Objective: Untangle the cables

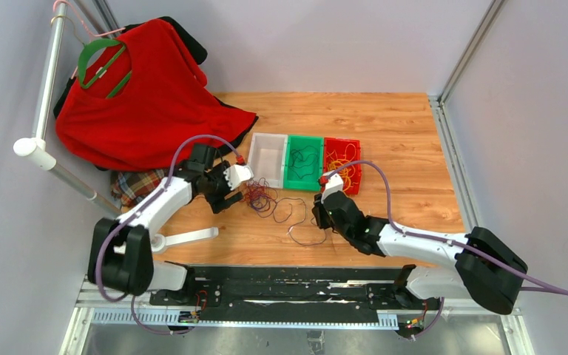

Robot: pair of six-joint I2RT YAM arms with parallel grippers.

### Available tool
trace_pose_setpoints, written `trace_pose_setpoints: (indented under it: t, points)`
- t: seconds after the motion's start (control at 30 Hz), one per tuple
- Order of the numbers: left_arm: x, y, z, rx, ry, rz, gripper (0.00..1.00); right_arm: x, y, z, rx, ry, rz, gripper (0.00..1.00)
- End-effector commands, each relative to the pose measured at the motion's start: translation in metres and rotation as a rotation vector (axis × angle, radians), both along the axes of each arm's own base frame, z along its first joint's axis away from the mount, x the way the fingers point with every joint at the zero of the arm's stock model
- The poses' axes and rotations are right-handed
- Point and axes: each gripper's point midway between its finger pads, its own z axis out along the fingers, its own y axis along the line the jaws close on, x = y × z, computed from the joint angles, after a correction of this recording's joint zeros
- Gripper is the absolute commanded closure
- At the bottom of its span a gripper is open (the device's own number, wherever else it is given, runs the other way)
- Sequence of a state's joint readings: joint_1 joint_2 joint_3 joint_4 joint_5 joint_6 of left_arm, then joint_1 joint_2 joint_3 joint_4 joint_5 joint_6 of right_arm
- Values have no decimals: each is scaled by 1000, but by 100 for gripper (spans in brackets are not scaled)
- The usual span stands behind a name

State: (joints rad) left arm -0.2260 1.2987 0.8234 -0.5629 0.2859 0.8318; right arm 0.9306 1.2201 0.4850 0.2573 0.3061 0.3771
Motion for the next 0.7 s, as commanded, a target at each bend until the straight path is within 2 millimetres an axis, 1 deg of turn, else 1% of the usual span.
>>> trace_pose_setpoints:
  t: [0.0, 0.13, 0.23, 0.3, 0.33, 0.37, 0.47, 0.5, 0.6, 0.67]
  points:
    - [22, -7, -16, 14, -8, -51, 20, 9, 6, 16, 32, -19, -16, 82]
    - [42, -7, -27, 15, -30, -8, 23, 10, 9, 23, 50, -26, -8, 82]
    - [52, -6, -34, 20, -48, 17, 27, 10, 13, 26, 67, -28, 0, 82]
    - [57, -4, -40, 31, -55, 41, 32, 11, 18, 28, 82, -25, 10, 83]
    - [57, -4, -40, 33, -43, 42, 38, 11, 21, 29, 89, -24, 15, 83]
    - [58, -3, -40, 32, -35, 47, 48, 12, 24, 30, 97, -22, 21, 82]
    - [49, -1, -38, 43, 1, 15, 73, 15, 37, 34, 121, -19, 47, 81]
    - [45, 0, -37, 48, 13, 4, 77, 16, 43, 36, 130, -19, 57, 80]
    - [28, 6, -29, 44, 46, -16, 79, 22, 60, 42, 161, -22, 86, 74]
    - [16, 8, -21, 35, 51, -38, 79, 26, 75, 47, 187, -19, 113, 67]
